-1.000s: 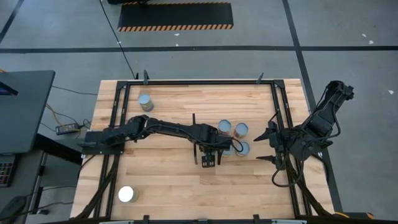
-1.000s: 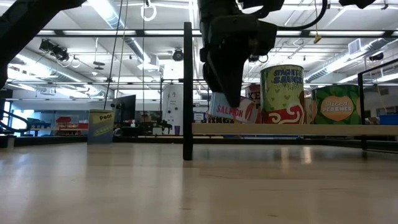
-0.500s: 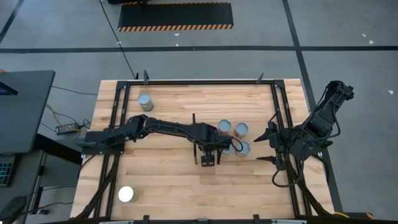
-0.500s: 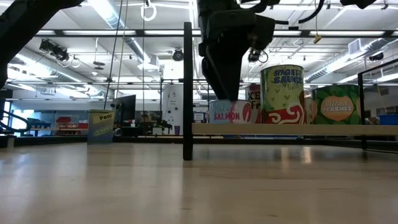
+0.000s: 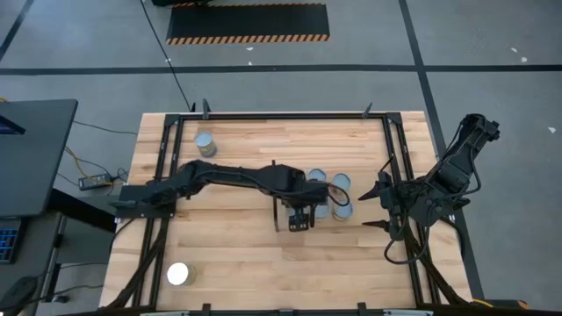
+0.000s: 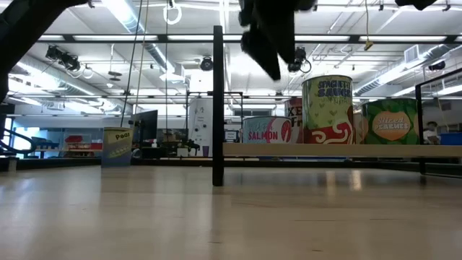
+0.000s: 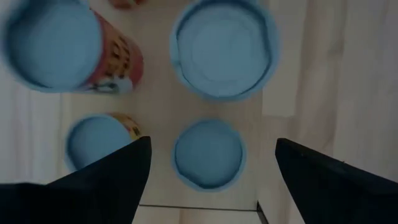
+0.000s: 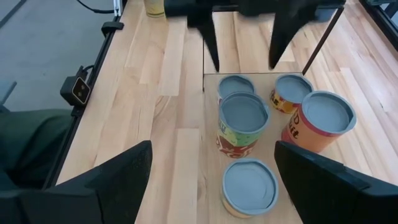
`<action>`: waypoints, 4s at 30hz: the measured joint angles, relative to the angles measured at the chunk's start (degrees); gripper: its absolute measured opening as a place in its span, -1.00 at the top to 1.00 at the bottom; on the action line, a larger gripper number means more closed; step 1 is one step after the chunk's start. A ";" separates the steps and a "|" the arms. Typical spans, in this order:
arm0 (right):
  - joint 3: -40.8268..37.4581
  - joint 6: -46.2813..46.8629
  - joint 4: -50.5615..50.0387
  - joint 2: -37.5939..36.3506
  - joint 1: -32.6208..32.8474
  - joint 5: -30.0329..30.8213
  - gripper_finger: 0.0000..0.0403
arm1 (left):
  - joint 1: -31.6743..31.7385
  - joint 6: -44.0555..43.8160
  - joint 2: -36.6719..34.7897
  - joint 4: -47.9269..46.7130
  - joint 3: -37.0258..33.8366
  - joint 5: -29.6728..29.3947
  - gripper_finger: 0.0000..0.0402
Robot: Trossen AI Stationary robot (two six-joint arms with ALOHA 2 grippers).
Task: Pick and place cans onto a shelf
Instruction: Put the blue on the shelf aligned with the red can
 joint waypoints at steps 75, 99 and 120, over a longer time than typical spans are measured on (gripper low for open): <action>-6.14 -2.54 9.56 0.72 7.50 2.78 -0.72 | 42.60 -41.79 -59.05 43.87 -97.16 -33.14 -0.82; -6.14 -2.12 8.10 0.69 7.37 2.71 -0.72 | 28.98 -25.79 -59.53 39.38 -70.58 -20.04 -0.59; -2.08 -4.81 3.06 0.00 7.37 14.41 -0.72 | 1.35 -14.71 -27.11 36.01 -24.69 -26.73 -0.59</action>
